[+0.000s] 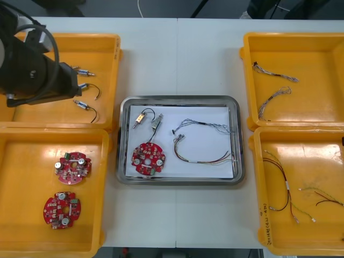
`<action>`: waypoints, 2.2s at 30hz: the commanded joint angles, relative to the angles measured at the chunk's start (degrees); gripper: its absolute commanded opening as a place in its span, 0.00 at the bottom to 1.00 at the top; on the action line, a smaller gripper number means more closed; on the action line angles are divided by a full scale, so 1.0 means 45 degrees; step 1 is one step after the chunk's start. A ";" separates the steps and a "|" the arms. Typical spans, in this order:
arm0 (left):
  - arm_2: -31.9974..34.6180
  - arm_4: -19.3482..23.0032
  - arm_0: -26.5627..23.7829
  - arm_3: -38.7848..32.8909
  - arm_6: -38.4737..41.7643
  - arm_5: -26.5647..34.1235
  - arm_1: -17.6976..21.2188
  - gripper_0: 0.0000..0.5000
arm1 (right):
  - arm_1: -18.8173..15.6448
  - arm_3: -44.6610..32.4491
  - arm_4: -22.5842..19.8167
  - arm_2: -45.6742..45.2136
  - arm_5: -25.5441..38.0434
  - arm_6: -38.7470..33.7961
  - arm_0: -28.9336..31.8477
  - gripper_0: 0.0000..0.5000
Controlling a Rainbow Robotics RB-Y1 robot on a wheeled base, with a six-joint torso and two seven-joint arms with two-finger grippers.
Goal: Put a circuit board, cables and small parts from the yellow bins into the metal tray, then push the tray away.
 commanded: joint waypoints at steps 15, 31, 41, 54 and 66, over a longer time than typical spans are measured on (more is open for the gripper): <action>0.2504 0.1125 0.2712 -0.0450 -0.3089 0.0091 0.1881 1.00 | -0.1226 -0.1208 -0.2509 0.2799 0.0037 -0.0709 -0.1598 1.00; 0.3188 0.1867 0.4313 -0.0860 -0.3889 0.0091 0.2428 1.00 | -0.0796 -0.1228 -0.2431 0.9186 0.0037 -0.0709 -0.6032 1.00; 0.3208 0.2218 0.4723 -0.1036 -0.3948 0.0091 0.2526 1.00 | -0.0151 -0.1228 -0.1825 1.2507 0.0037 -0.0513 -0.7867 1.00; 0.3208 0.2218 0.4723 -0.1036 -0.3948 0.0091 0.2526 1.00 | 0.1099 0.0491 -0.1181 1.6042 0.0037 0.0815 -0.9508 1.00; 0.3208 0.2218 0.4723 -0.1036 -0.3948 0.0091 0.2526 1.00 | 0.2329 0.1897 -0.0009 1.7760 -0.0892 0.2494 -0.9801 1.00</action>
